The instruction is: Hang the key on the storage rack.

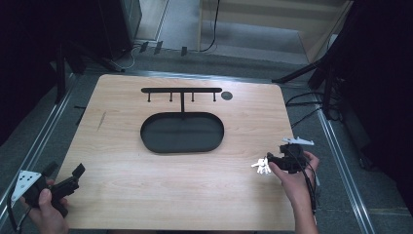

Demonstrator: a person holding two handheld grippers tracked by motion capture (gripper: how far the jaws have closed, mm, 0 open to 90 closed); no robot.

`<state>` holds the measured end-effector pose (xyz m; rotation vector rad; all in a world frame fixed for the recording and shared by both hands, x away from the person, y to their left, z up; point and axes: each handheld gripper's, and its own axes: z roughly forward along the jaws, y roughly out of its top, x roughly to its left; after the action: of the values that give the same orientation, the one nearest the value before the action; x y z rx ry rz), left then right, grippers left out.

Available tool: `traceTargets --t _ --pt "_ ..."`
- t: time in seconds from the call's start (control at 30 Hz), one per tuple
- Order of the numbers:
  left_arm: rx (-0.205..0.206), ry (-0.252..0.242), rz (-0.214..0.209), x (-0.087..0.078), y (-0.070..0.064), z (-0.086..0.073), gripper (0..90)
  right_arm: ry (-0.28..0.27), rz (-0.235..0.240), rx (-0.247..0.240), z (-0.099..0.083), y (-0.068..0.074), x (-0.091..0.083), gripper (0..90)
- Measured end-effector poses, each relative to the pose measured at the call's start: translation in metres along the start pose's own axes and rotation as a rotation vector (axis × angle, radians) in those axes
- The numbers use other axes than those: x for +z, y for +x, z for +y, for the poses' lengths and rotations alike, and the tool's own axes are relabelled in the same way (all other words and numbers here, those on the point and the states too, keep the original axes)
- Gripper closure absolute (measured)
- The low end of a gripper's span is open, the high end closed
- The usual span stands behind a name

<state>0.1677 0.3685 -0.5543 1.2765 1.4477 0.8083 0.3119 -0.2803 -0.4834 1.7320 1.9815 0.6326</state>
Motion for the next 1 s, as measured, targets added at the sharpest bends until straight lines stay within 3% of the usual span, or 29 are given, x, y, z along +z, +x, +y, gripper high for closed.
traceTargets --t 0.1,0.13,0.2,0.27,0.3,0.33,0.37,0.4,0.5,0.6,0.73,1.0 --pt "-0.006 0.0 -0.002 0.0 0.001 0.0 2.9 0.086 -0.005 -0.011 0.014 0.002 0.004 34.3" --pt "-0.006 0.0 -0.002 0.0 0.001 0.0 2.9 0.086 -0.005 -0.011 0.014 0.002 0.004 34.3" --pt "-0.009 0.002 -0.002 0.0 0.001 0.0 2.9 0.183 -0.016 -0.018 0.028 0.006 0.008 36.6" --pt "-0.01 0.002 -0.003 0.0 0.001 0.0 2.9 0.203 -0.009 -0.009 0.031 0.007 0.009 36.9" --pt "-0.013 0.0 -0.004 0.0 0.001 0.0 3.0 0.274 0.019 0.03 0.037 0.008 0.013 36.7" --pt "-0.013 0.0 -0.004 0.0 0.001 0.0 2.9 0.274 0.019 0.03 0.037 0.008 0.013 36.7" --pt "-0.013 0.001 -0.003 0.0 0.001 0.0 2.9 0.349 0.022 0.076 0.039 0.01 0.02 34.3" --pt "-0.014 0.001 -0.004 0.0 0.001 0.0 2.9 0.349 0.022 0.076 0.039 0.01 0.02 34.3" --pt "-0.014 0.003 -0.004 0.0 0.001 0.0 3.0 0.455 -0.011 0.13 0.039 0.017 0.032 27.6" --pt "-0.015 0.005 -0.005 0.0 0.002 0.0 2.9 0.493 -0.022 0.125 0.039 0.026 0.04 24.3" --pt "-0.015 0.005 -0.006 0.0 0.001 0.0 3.0 0.505 -0.042 0.135 0.039 0.033 0.045 23.4" --pt "-0.016 0.006 -0.008 0.0 0.002 0.0 3.0 0.504 -0.067 0.151 0.032 0.033 0.05 25.4"
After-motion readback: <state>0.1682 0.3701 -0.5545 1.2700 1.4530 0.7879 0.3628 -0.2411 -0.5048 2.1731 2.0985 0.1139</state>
